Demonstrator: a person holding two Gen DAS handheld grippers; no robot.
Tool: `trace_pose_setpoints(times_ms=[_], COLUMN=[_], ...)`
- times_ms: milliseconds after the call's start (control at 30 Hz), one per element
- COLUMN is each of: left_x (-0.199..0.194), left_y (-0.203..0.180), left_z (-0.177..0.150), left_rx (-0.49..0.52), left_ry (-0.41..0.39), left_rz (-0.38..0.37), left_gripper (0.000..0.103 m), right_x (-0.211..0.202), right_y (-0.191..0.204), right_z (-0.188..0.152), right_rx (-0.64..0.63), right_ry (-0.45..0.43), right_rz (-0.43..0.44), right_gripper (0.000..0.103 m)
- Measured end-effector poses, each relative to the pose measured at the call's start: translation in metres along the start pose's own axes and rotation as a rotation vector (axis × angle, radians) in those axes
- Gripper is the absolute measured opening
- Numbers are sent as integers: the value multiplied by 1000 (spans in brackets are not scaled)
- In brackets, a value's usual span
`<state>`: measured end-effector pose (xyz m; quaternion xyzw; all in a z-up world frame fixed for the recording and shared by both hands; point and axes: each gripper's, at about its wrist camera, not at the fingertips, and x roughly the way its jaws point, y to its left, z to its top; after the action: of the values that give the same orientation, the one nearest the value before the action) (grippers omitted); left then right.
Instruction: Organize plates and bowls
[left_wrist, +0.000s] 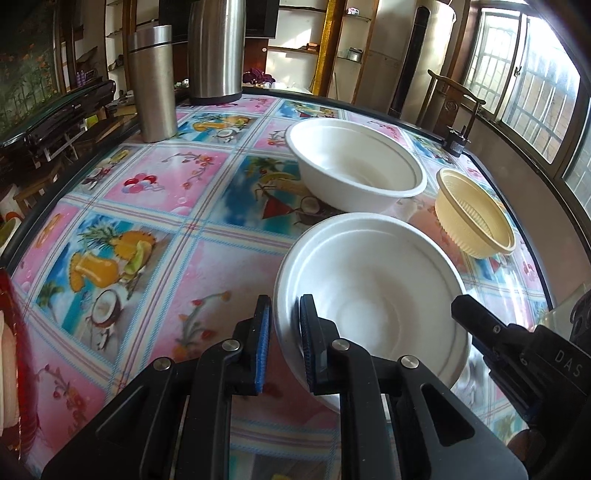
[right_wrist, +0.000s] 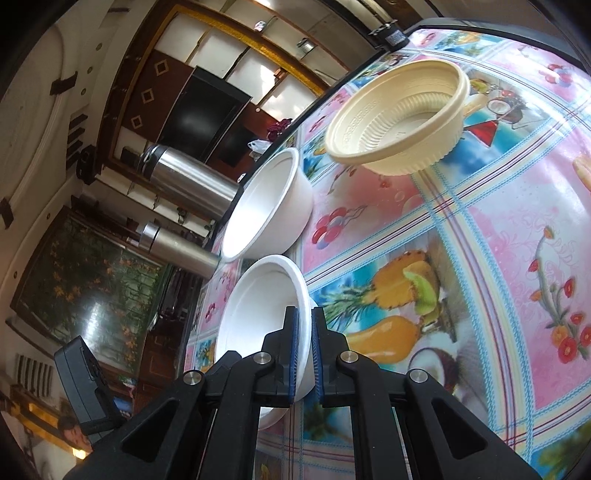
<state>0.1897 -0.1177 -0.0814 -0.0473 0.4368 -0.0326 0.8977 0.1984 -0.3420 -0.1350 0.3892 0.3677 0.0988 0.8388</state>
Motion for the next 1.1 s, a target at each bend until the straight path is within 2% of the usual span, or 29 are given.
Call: trace_pose_setpoints(times_ms=[567, 1100], left_x=[-36, -65], left_y=[48, 93], left_z=[-36, -69], left_rx=[10, 15], left_ry=[-17, -18], left_rz=[42, 47], left_gripper=[14, 14], right_x=[1, -13], right_y=[44, 73], right_z=[-53, -112], right_rx=[-223, -281], right_ry=[62, 84], right_rz=[-36, -15], right_gripper=[8, 8])
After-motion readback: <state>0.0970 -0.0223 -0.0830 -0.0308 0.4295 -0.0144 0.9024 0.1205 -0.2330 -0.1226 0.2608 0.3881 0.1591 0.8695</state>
